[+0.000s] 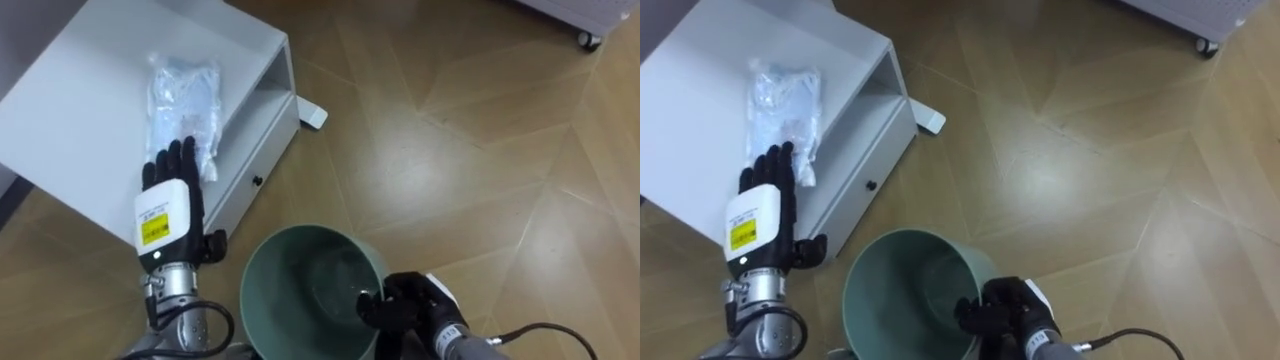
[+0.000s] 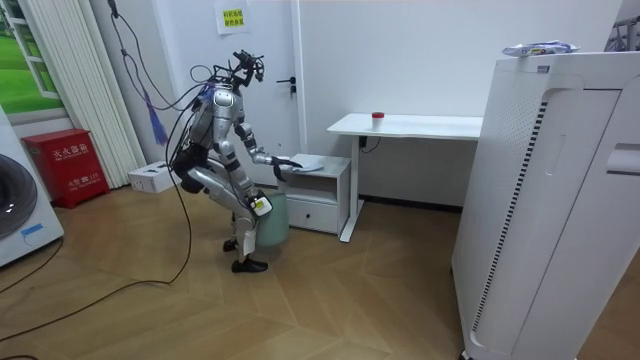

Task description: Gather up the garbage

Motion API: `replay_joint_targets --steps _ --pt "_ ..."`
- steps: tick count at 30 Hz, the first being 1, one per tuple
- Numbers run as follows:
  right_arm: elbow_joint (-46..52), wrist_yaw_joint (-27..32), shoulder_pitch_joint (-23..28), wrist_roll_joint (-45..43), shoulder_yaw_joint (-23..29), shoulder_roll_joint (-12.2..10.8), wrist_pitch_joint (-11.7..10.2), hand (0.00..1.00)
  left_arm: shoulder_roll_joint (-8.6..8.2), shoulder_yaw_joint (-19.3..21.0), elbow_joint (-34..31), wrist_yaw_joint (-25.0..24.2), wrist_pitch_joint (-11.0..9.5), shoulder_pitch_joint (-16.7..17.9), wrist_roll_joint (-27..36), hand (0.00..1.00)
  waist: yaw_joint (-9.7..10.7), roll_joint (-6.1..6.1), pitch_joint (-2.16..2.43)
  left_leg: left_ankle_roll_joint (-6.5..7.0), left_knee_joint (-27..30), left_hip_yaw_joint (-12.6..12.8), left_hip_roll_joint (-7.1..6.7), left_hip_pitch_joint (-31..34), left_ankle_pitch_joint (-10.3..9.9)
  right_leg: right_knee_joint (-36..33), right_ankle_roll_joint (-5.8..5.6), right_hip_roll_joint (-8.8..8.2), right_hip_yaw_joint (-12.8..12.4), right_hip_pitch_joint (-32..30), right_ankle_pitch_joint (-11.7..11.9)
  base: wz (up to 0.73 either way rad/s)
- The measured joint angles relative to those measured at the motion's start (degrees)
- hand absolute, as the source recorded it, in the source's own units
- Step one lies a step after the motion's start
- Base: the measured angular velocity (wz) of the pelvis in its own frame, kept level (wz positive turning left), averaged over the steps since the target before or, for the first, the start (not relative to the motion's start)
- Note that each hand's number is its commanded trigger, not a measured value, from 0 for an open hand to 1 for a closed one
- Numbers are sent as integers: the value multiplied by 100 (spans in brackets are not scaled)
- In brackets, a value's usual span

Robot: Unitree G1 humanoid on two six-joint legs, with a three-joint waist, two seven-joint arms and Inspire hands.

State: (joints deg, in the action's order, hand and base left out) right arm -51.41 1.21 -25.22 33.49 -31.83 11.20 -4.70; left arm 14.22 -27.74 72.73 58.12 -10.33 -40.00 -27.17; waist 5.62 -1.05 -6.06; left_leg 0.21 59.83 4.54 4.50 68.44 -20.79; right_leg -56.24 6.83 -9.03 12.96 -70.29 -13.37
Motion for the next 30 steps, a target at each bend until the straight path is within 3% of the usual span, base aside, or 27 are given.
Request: replay_joint_targets --steps 4,6,21,30 --pt "-17 3 -62 -7 28 23 63 100 251 -58 17 -36 60 -201 2 100 29 1 0 5 10 -1 -42 -12 -4 -44 -2 -52 1 0 -23 3" --pt "-24 -8 -64 -6 51 46 93 100 276 -58 2 -44 106 -236 2 100 26 0 0 8 9 0 -51 -15 -5 -46 -3 -63 1 0 -24 0" --pt "-27 -13 -110 -6 54 155 363 100 322 -59 -194 -499 378 -281 -3 100 -65 -13 9 13 -31 3 -114 -129 0 -49 -13 -84 -30 84 -29 0" --pt "-11 19 -20 0 45 197 355 100 281 -55 -174 -843 564 73 8 100 -61 -37 5 9 -236 41 -109 -626 9 103 -36 -68 -35 551 -46 0"
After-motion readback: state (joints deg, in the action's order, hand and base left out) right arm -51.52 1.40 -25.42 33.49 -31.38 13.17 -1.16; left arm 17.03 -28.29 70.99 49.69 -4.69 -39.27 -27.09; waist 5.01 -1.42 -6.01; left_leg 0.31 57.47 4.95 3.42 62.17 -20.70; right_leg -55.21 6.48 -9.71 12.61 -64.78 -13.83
